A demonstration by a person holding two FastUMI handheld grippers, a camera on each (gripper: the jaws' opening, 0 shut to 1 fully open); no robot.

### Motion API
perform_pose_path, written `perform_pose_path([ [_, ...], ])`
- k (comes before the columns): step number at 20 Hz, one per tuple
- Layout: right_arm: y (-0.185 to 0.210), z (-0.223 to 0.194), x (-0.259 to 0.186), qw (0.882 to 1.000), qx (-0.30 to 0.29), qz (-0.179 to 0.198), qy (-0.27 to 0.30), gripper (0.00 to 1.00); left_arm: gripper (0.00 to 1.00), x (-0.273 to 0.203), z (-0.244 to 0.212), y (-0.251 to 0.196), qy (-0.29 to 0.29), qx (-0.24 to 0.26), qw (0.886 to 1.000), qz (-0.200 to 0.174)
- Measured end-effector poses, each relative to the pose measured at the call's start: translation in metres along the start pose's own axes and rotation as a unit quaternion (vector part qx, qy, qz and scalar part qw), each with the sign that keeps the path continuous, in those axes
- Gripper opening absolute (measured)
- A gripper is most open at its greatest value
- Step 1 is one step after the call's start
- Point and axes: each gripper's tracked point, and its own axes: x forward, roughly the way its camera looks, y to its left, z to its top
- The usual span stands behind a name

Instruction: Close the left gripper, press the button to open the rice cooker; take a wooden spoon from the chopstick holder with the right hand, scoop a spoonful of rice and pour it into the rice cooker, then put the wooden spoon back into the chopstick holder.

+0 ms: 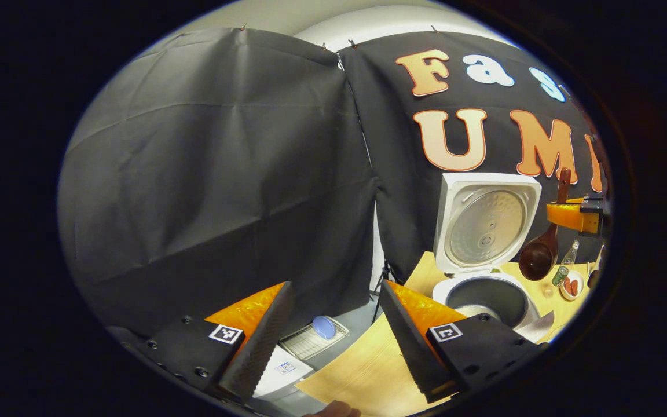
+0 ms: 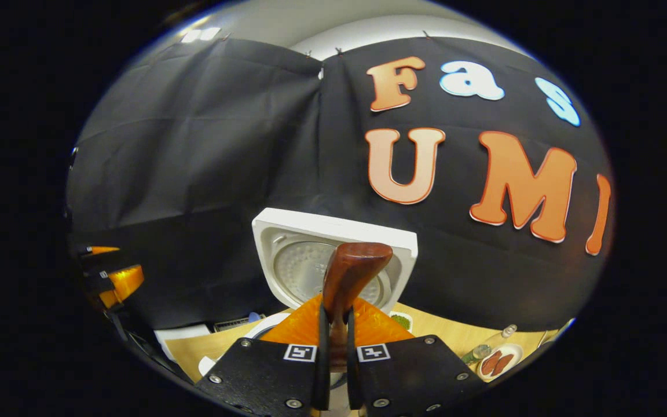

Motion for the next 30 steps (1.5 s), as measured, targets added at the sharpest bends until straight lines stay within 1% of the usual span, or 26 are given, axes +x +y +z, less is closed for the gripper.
perform_pose_path([
  [2,-0.018,0.002,-0.012,0.999,0.041,-0.007,-0.003,0.11,0.99,-0.002,0.006,-0.01,-0.006,0.003,1.0,-0.006],
  [5,-0.046,0.0,-0.03,0.996,0.085,-0.021,-0.004,0.11,1.0,-0.007,0.013,-0.027,-0.01,0.006,1.0,-0.02],
  [7,-0.064,-0.003,-0.043,0.993,0.114,-0.031,-0.006,0.11,0.99,-0.012,0.017,-0.039,-0.014,0.007,0.999,-0.029],
  [8,-0.071,-0.005,-0.05,0.992,0.122,-0.036,-0.007,0.11,0.99,-0.014,0.017,-0.044,-0.014,0.008,0.999,-0.033],
  [11,-0.104,-0.016,-0.078,0.99,0.124,-0.068,-0.01,0.11,1.0,-0.022,0.02,-0.062,-0.016,0.013,0.999,-0.045],
  [14,-0.14,-0.038,-0.116,0.985,0.141,-0.103,-0.002,0.11,1.0,-0.03,0.024,-0.082,-0.018,0.017,0.998,-0.057],
  [17,-0.195,-0.07,-0.159,0.975,0.154,-0.16,0.013,0.11,0.99,-0.041,0.026,-0.105,-0.017,0.017,0.997,-0.068],
  [18,-0.21,-0.079,-0.176,0.97,0.161,-0.179,0.018,0.11,1.0,-0.044,0.026,-0.113,-0.015,0.017,0.997,-0.073],
  [19,-0.228,-0.088,-0.193,0.966,0.169,-0.197,0.02,0.11,0.99,-0.048,0.025,-0.123,-0.012,0.018,0.997,-0.079],
  [20,-0.242,-0.098,-0.208,0.961,0.174,-0.212,0.023,0.11,1.0,-0.053,0.026,-0.133,-0.009,0.018,0.996,-0.085],
  [23,-0.284,-0.128,-0.252,0.947,0.19,-0.258,0.035,0.11,0.99,-0.069,0.032,-0.166,-0.011,0.027,0.994,-0.105],
  [26,-0.314,-0.147,-0.286,0.934,0.209,-0.286,0.036,0.11,1.0,-0.089,0.034,-0.192,-0.018,0.038,0.992,-0.12],
  [27,-0.323,-0.154,-0.293,0.931,0.214,-0.294,0.039,0.11,0.99,-0.094,0.035,-0.201,-0.018,0.04,0.991,-0.125],
  [30,-0.349,-0.178,-0.312,0.921,0.225,-0.315,0.048,0.11,1.0,-0.108,0.034,-0.221,-0.017,0.046,0.99,-0.135],
])
